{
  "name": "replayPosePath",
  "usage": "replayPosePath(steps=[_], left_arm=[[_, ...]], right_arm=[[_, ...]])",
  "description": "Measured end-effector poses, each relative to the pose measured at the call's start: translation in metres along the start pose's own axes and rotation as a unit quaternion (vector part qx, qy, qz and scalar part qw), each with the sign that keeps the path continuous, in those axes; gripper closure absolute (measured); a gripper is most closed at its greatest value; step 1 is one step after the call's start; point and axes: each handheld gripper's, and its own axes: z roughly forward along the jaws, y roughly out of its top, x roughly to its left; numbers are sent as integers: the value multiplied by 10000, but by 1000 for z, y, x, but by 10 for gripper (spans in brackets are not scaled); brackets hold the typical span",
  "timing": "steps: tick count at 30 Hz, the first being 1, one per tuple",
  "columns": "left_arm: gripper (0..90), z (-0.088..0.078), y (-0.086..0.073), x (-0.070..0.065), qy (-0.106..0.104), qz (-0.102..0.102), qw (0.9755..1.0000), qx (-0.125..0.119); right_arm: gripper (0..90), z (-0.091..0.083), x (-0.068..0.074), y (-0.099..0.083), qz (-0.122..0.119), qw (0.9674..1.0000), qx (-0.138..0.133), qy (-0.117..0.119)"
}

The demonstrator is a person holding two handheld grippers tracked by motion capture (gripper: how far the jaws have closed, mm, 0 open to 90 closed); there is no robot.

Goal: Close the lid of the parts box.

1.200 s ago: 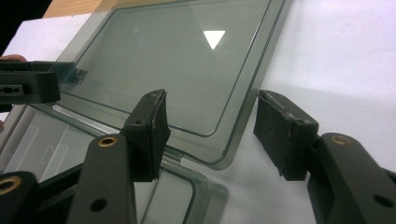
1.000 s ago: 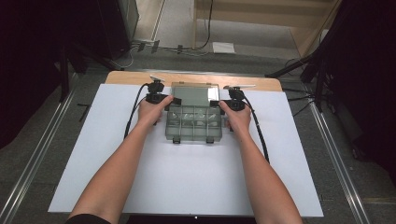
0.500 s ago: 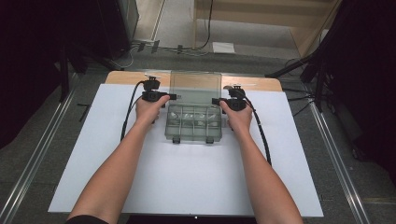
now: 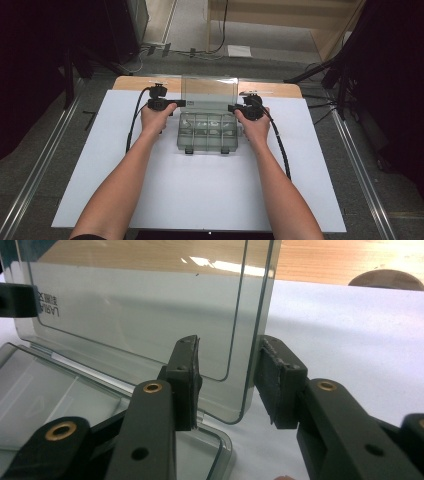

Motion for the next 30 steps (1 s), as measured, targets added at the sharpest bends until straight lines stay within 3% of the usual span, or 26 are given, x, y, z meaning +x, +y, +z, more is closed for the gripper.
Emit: replayPosePath(steps=[4,6,17,26,30], left_arm=[[797,-2,0,1,-45,87,10000,-12],[832,-3,0,0,28,156,9999,17],[839,-2,-1,-5,177,212,9996,-83],[840,-2,-3,-5,163,251,9994,-180],[841,-2,-4,-4,162,310,9992,-176]], right_arm=[[620,-1,-1,1,-28,10000,-30,37],[616,-2,-1,2,-29,10000,-46,20],[602,-3,-2,5,-12,9999,-114,5],[621,-6,-1,21,-124,9997,-168,-98],[642,-9,-4,28,19,9993,-362,-89]])
